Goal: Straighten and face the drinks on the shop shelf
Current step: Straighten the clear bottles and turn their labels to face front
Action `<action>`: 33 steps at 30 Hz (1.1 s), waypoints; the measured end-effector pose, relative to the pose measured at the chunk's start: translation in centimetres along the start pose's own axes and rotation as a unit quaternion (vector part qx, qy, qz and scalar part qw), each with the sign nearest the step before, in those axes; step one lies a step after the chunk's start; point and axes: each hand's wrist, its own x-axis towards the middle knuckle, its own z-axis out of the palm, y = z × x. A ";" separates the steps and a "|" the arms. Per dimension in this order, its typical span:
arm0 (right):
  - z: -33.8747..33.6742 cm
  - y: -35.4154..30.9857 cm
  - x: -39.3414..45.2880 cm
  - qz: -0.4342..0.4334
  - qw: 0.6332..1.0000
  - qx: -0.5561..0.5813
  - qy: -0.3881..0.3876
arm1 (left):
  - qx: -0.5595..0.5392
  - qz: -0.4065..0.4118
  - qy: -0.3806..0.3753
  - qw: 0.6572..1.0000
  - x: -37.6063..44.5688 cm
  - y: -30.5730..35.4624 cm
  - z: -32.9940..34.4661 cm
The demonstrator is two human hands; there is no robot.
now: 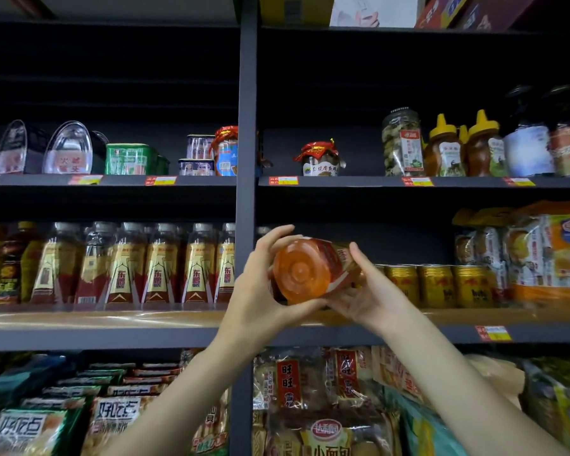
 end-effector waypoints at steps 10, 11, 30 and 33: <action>-1.1 -1.7 0.3 -0.229 0.959 -0.161 -0.051 | -0.004 -0.100 -0.096 0.990 -1.1 -2.8 0.4; -1.3 -1.7 0.2 -0.249 0.948 -0.190 -0.062 | 0.005 -0.102 -0.097 0.990 -1.2 -3.1 0.8; -11.5 -12.0 -1.0 -0.542 0.702 -0.452 0.095 | 0.166 0.020 -0.131 0.977 5.7 -1.7 16.0; -14.9 -15.5 0.1 -0.572 0.627 -0.516 0.119 | 0.226 0.015 -0.128 0.966 7.4 -1.9 21.0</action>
